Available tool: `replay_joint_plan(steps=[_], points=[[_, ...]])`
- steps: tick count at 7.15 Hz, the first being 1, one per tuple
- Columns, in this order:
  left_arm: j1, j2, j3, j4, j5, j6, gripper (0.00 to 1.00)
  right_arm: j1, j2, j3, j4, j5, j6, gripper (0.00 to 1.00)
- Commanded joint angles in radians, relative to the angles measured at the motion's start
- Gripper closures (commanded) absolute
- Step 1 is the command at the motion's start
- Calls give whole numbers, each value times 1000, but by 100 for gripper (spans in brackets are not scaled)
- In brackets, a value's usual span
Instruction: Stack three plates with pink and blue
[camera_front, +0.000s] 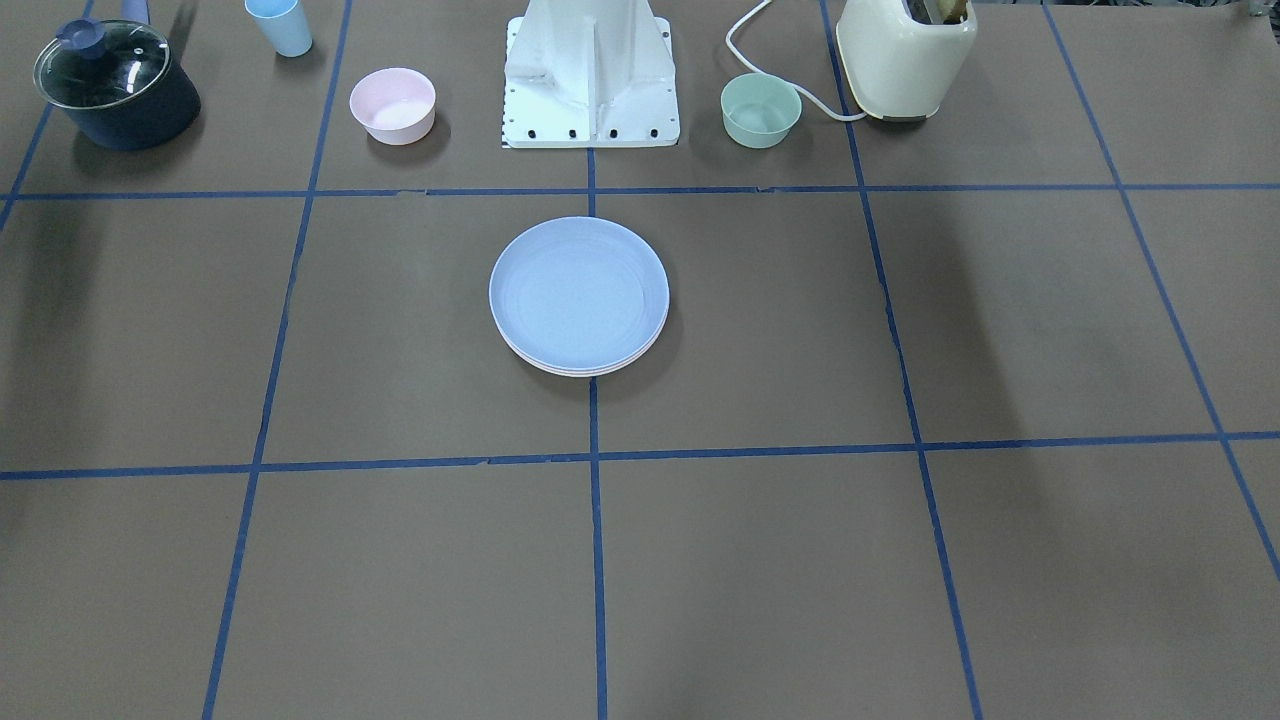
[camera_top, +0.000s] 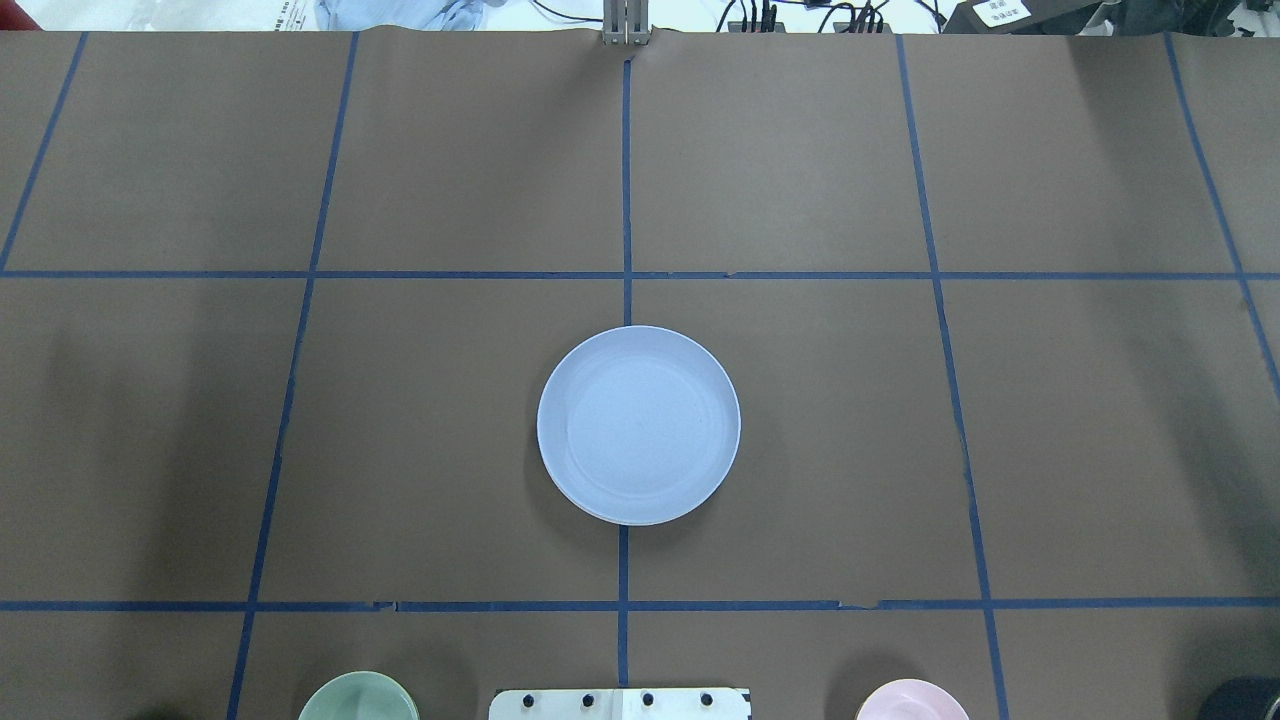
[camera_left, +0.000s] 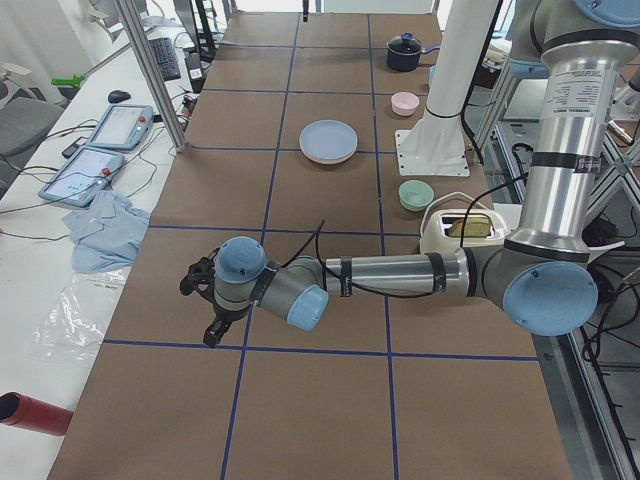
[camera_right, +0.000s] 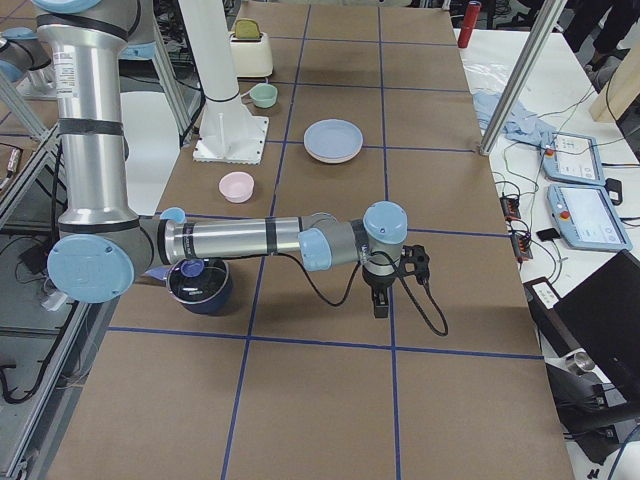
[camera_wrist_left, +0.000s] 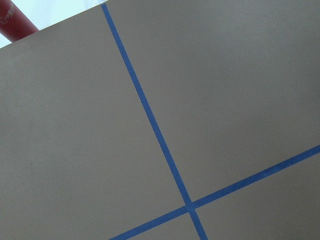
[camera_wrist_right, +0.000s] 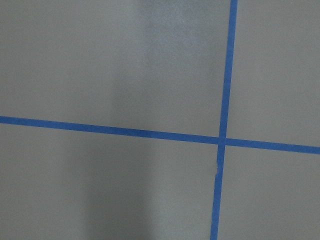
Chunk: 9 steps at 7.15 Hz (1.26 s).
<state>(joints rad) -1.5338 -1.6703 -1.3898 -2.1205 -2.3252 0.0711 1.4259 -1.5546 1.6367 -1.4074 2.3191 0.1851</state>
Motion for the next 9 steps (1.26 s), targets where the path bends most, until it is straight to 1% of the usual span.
replay_joint_plan(steps=[1, 3, 6, 8, 9], points=[[0, 4, -9, -4, 0, -1, 0, -1, 5, 3, 4, 5, 5, 0], [0, 1, -23, -4, 4, -2, 0, -1, 8, -1, 4, 6, 5, 0], [0, 23, -25, -6, -2, -1, 0, -2, 10, -3, 2, 8, 11, 0], [0, 18, -25, -7, 0, -1, 0, -2, 14, -9, 2, 45, 13, 0], [0, 8, -26, -7, 1, -1, 0, -2, 16, -18, 5, 36, 11, 0]])
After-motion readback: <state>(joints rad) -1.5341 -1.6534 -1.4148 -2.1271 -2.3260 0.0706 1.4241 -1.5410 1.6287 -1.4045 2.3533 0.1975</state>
